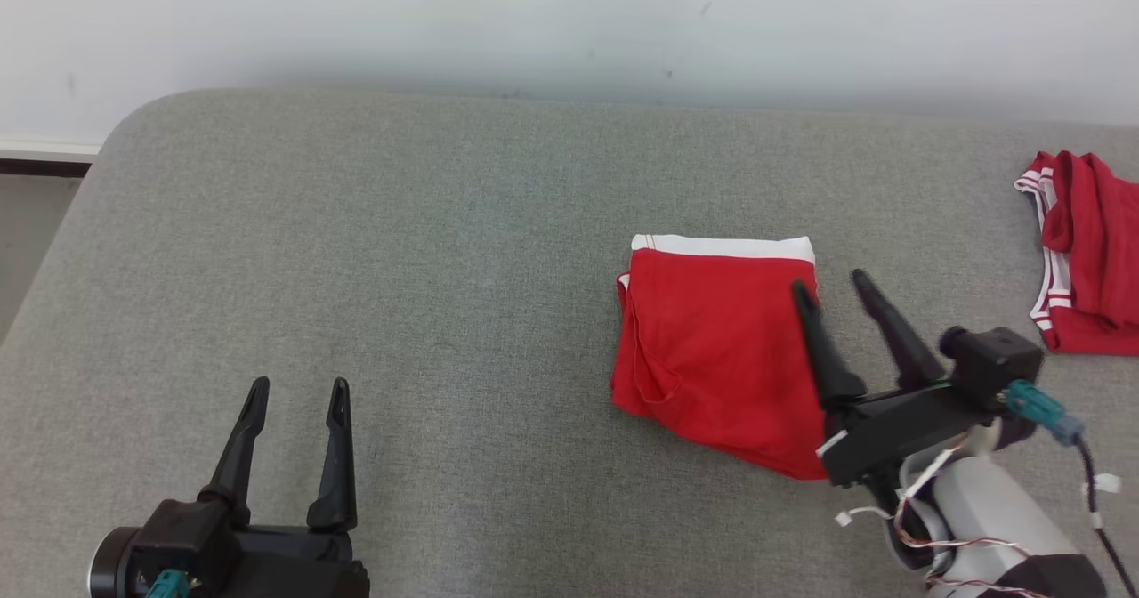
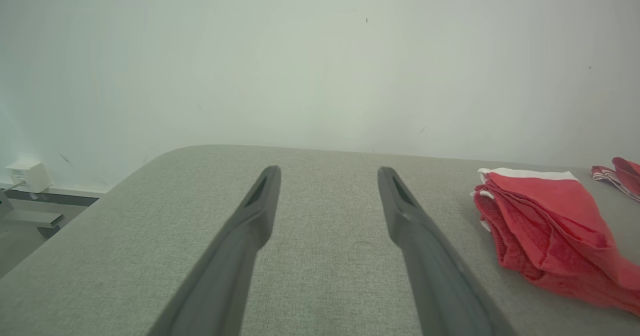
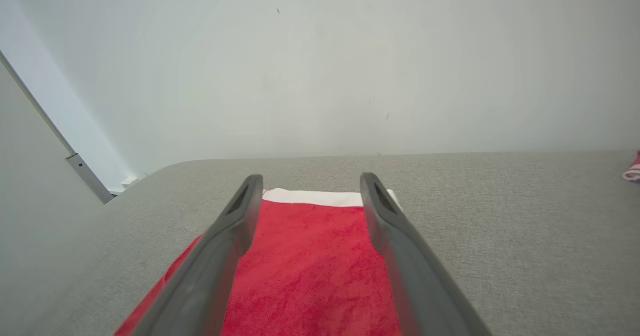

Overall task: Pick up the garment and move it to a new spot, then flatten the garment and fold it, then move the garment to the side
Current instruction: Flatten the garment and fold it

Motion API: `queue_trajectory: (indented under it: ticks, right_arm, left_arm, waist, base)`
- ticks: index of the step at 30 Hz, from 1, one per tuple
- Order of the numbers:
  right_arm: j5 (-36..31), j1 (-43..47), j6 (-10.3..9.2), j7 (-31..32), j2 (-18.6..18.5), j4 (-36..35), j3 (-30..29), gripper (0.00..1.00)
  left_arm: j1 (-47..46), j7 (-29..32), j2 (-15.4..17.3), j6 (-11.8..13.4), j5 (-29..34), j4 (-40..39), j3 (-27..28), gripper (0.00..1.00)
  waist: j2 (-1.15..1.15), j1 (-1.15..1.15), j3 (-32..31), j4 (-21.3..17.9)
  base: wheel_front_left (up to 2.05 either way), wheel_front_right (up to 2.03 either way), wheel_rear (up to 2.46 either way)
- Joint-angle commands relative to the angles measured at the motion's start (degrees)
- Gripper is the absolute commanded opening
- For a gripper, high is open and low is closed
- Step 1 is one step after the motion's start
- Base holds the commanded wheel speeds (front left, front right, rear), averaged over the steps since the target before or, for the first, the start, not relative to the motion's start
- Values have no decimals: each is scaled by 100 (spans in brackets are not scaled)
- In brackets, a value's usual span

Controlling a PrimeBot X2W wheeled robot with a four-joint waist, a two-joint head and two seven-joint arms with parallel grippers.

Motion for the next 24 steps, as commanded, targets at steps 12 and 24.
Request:
queue_trajectory:
  ticks: [12,24]
  right_arm:
    - [-756,-80,-16,-25,152,747,-691,0]
    - [-1147,-238,-16,-24,970,1543,-197,0]
  left_arm:
    - [-245,0,-2,-47,29,56,-148,100]
    - [-340,0,-3,-66,2,136,-271,100]
  waist:
    - [0,0,212,213]
    - [0,0,269,405]
  base:
    - [0,0,0]
    - [0,0,0]
